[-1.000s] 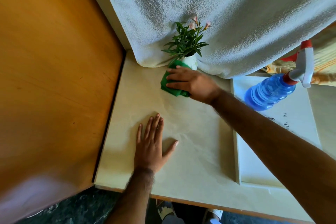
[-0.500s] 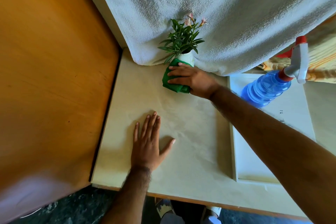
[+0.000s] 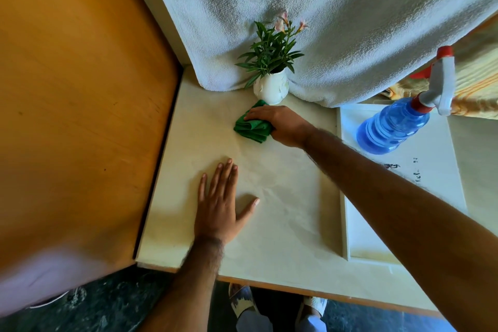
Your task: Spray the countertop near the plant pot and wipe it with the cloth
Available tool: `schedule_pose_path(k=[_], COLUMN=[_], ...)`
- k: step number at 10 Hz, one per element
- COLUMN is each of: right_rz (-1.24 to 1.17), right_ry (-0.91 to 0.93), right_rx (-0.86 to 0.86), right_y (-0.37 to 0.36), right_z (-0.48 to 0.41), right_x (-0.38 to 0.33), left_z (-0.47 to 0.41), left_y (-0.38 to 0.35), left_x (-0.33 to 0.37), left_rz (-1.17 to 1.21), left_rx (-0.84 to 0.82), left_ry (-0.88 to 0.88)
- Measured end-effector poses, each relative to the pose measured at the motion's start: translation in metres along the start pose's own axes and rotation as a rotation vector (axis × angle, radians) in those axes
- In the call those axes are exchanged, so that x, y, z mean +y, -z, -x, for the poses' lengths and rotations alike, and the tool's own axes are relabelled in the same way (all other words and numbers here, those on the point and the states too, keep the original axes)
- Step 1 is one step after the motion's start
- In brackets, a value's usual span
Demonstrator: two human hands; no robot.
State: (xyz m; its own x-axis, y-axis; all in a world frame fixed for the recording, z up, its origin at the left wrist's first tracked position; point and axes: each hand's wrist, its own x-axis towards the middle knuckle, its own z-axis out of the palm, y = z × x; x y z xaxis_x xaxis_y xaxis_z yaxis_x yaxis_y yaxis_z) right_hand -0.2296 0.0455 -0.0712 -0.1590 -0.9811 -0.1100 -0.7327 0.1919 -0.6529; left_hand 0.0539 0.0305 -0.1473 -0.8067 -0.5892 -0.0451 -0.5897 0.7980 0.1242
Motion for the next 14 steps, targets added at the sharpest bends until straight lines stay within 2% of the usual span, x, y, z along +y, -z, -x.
schedule_pose_path(k=[1,2,3,5,7,8,9,11,12,14], right_rz=[0.029,0.058,0.148,0.322,0.42,0.408,0.344,0.442,0.471,0.403], right_ry=[0.083,0.173,0.138,-0.059,-0.263,-0.42,-0.493,-0.502,-0.509,-0.523], right_rx=[0.02,0.124,0.255,0.377,0.501,0.484,0.344,0.212,0.166,0.001], right_y=[0.008,0.014,0.017,0.006,-0.011,-0.022,-0.038,-0.052,-0.049,-0.013], right_z=[0.007,0.034,0.071,0.155,0.246,0.271,0.286,0.29,0.291,0.28], right_x=[-0.019,-0.033,-0.031,-0.015,0.014,0.026,0.035,0.041,0.033,0.015], left_z=[-0.001,-0.001,-0.001,-0.001,-0.001,0.0,0.0,-0.001,0.002,-0.007], left_y=[0.001,0.002,0.005,0.01,0.009,0.007,0.003,-0.001,0.003,0.034], left_x=[-0.001,-0.001,0.001,0.001,0.003,0.004,0.004,0.001,0.008,0.013], left_rz=[0.001,0.012,0.011,0.006,0.049,0.052,0.05,-0.008,-0.016,-0.031], left_rx=[0.0,-0.005,-0.021,-0.06,0.001,0.013,0.013,0.031,-0.012,-0.308], left_ry=[-0.004,-0.004,-0.005,0.004,-0.022,-0.023,-0.02,-0.034,-0.025,0.007])
